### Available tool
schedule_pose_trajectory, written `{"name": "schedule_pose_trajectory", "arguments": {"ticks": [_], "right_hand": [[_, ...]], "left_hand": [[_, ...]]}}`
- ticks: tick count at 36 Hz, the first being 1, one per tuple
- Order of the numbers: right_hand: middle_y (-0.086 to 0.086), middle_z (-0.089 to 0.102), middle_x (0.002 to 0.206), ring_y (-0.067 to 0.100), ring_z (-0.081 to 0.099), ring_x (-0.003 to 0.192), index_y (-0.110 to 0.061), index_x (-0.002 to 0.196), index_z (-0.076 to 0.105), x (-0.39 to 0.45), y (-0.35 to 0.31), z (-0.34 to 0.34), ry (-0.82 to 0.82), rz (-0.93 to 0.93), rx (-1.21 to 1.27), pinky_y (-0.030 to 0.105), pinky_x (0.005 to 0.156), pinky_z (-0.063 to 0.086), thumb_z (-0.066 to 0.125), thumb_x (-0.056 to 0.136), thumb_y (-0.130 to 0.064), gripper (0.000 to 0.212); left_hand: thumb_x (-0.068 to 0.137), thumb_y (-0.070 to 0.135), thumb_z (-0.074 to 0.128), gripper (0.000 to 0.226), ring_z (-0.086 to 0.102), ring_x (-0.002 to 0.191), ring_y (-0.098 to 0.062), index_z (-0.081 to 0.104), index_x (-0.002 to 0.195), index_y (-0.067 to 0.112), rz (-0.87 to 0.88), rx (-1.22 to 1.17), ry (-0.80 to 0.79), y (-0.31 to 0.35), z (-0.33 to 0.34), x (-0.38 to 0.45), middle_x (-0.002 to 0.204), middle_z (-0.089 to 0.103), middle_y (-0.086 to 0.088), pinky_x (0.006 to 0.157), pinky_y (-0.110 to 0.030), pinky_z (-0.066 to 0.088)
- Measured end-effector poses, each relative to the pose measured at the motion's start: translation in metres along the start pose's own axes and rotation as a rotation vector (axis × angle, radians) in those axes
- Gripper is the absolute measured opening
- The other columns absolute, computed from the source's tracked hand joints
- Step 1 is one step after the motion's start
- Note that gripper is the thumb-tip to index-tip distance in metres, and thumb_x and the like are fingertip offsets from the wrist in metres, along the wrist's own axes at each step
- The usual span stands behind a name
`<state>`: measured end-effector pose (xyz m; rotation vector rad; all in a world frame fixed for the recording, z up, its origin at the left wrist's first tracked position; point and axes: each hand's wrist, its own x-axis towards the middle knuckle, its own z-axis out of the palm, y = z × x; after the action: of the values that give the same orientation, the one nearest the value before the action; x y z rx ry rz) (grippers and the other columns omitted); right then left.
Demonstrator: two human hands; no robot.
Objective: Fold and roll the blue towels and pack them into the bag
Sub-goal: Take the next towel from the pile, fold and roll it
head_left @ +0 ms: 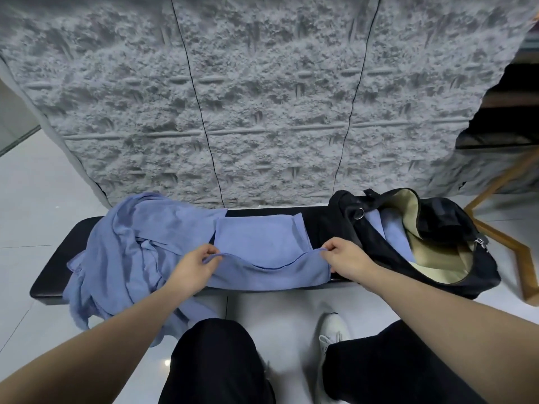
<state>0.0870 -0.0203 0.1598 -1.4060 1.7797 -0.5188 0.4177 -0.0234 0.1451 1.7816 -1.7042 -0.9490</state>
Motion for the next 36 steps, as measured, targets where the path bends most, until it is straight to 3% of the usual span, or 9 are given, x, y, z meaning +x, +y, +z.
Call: {"name": "schedule_pose_trajectory", "arguments": {"ticks": [3,6,9,13,18,21,24,30,36], "right_hand": [[-0.003,0.061,0.072,0.013,0.054,0.068,-0.018,0.093,0.062,0.013,-0.001,0.003,0.049,-0.007,-0.005,0.029,0.068,0.045,0.054,0.093,-0.023,0.009],[-0.005,0.060,0.071,0.012,0.053,0.066,-0.019,0.091,0.061,0.024,-0.002,0.008,0.073,-0.012,0.003,0.027,0.065,0.043,0.053,0.093,-0.024,0.009],[-0.006,0.058,0.068,0.012,0.050,0.062,-0.019,0.086,0.059,0.038,-0.003,0.016,0.053,-0.010,0.026,0.024,0.059,0.042,0.053,0.091,-0.020,0.008],[-0.006,0.057,0.069,0.008,0.048,0.060,-0.021,0.085,0.057,0.059,-0.003,0.023,0.092,-0.027,0.061,0.020,0.054,0.037,0.052,0.093,-0.019,0.010],[-0.007,0.056,0.074,0.008,0.049,0.061,-0.019,0.091,0.055,0.084,-0.002,0.027,0.257,-0.078,0.161,0.013,0.049,0.035,0.049,0.094,-0.014,0.008],[-0.006,0.056,0.076,0.008,0.048,0.062,-0.016,0.096,0.056,0.096,-0.004,0.029,0.294,-0.091,0.181,0.010,0.048,0.037,0.047,0.093,-0.010,0.011],[-0.004,0.057,0.078,0.008,0.049,0.062,-0.015,0.097,0.055,0.110,-0.007,0.030,0.315,-0.089,0.190,0.012,0.048,0.036,0.046,0.093,-0.010,0.011],[-0.004,0.057,0.081,0.009,0.050,0.066,-0.014,0.100,0.055,0.132,-0.006,0.033,0.320,-0.025,0.214,0.021,0.054,0.038,0.044,0.095,-0.012,0.012],[0.000,0.058,0.082,0.014,0.052,0.070,-0.012,0.100,0.057,0.144,-0.002,0.037,0.272,0.030,0.282,0.024,0.057,0.041,0.047,0.095,-0.012,0.012]], "left_hand": [[0.099,0.024,0.052,0.010,0.049,0.061,-0.020,0.057,0.094,0.017,-0.017,0.029,0.030,0.001,0.003,0.013,0.088,0.063,-0.016,0.047,-0.023,0.035],[0.099,0.022,0.047,0.009,0.057,0.069,-0.028,0.056,0.097,0.021,-0.029,0.068,0.035,-0.006,0.007,0.026,0.084,0.063,-0.009,0.054,-0.029,0.040],[0.097,0.019,0.049,0.016,0.056,0.063,-0.021,0.057,0.094,0.032,-0.030,0.079,0.064,-0.014,0.012,0.041,0.081,0.063,0.000,0.053,-0.030,0.042],[0.097,0.015,0.050,0.019,0.048,0.053,-0.015,0.062,0.096,0.030,-0.001,-0.025,0.168,-0.012,0.020,0.061,0.068,0.059,0.006,0.050,-0.029,0.036],[0.099,0.018,0.050,0.015,0.058,0.074,-0.014,0.061,0.099,0.028,0.001,-0.095,0.249,-0.011,0.022,0.089,0.086,0.063,0.012,0.061,-0.030,0.043],[0.099,0.021,0.053,0.008,0.058,0.081,-0.016,0.060,0.097,0.025,-0.020,-0.114,0.275,-0.016,0.023,0.107,0.083,0.061,0.014,0.066,-0.031,0.043],[0.097,0.022,0.057,0.004,0.057,0.080,-0.015,0.058,0.094,0.020,-0.049,-0.135,0.293,-0.020,0.026,0.123,0.080,0.060,0.014,0.063,-0.028,0.041],[0.093,0.027,0.061,0.018,0.051,0.064,-0.015,0.056,0.080,0.016,-0.127,-0.193,0.289,-0.023,0.033,0.148,0.072,0.062,0.001,0.058,-0.031,0.040],[0.093,0.028,0.062,0.015,0.055,0.071,-0.020,0.056,0.084,0.018,-0.188,-0.128,0.293,-0.033,0.039,0.163,0.075,0.063,-0.001,0.060,-0.031,0.043]]}}
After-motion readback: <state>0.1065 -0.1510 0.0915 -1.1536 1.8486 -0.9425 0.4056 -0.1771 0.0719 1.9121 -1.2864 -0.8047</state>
